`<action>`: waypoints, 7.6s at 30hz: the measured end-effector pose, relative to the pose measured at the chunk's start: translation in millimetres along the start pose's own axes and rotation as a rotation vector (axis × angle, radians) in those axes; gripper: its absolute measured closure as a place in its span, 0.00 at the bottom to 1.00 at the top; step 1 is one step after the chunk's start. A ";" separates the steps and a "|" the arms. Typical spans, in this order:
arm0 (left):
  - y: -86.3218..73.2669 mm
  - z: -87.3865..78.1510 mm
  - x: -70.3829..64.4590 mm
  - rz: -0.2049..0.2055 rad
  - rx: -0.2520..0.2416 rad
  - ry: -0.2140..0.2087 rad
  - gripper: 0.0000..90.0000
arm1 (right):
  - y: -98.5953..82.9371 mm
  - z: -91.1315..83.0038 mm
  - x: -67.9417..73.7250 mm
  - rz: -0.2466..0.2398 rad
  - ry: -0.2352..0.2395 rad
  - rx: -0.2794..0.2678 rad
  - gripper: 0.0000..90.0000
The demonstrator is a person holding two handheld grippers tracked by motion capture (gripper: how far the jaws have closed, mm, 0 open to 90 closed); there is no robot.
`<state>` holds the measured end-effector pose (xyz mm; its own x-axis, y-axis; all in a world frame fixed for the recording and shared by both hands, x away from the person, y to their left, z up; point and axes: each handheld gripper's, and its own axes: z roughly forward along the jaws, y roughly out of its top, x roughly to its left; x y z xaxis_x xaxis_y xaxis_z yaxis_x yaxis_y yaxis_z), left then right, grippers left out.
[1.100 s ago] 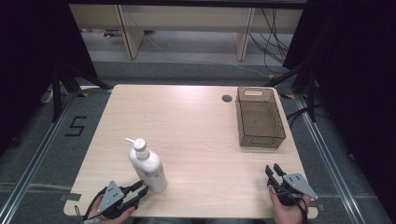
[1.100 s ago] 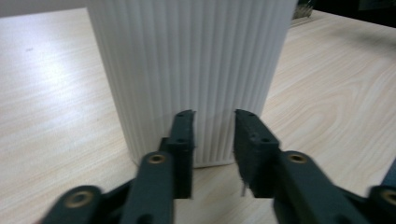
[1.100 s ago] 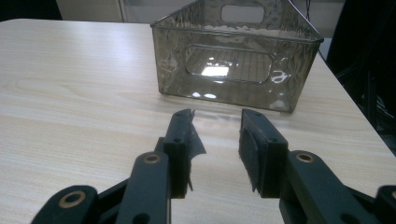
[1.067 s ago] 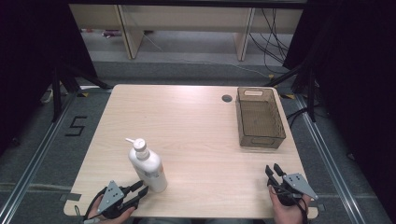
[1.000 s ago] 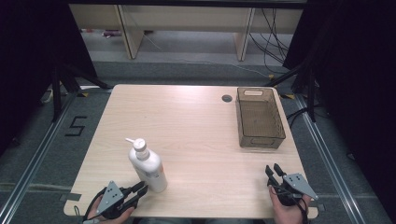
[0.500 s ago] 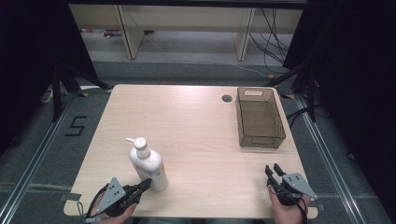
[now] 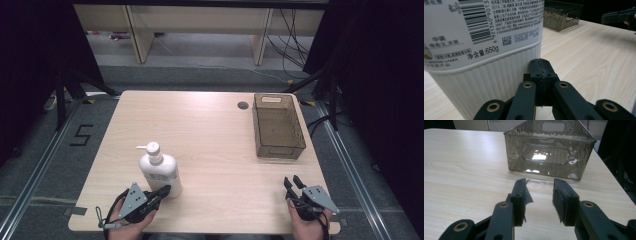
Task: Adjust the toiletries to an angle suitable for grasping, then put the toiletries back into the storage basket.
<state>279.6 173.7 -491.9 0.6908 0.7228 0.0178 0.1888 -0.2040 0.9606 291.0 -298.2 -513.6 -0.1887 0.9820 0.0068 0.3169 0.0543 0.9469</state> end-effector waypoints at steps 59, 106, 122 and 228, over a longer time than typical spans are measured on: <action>-21.9 -52.6 37.2 -0.097 -0.256 0.061 0.40 | 1.0 0.1 -0.8 0.031 0.041 0.016 0.47; -45.9 -33.6 91.2 -0.095 -0.097 0.160 0.16 | 104.1 57.2 156.5 -0.134 0.371 -0.114 0.48; -45.8 -35.3 92.0 -0.091 -0.081 0.171 0.16 | 155.7 100.6 186.2 -0.130 0.452 -0.129 0.48; -46.9 -36.8 90.2 -0.084 -0.094 0.173 0.17 | 159.8 52.7 328.9 -0.080 0.451 -0.131 0.66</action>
<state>307.3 272.7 -525.1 0.5438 0.8389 -0.0235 0.1687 -0.0819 0.9823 328.6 43.0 -377.0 -0.6013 0.7978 0.0432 0.1703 0.0752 0.9825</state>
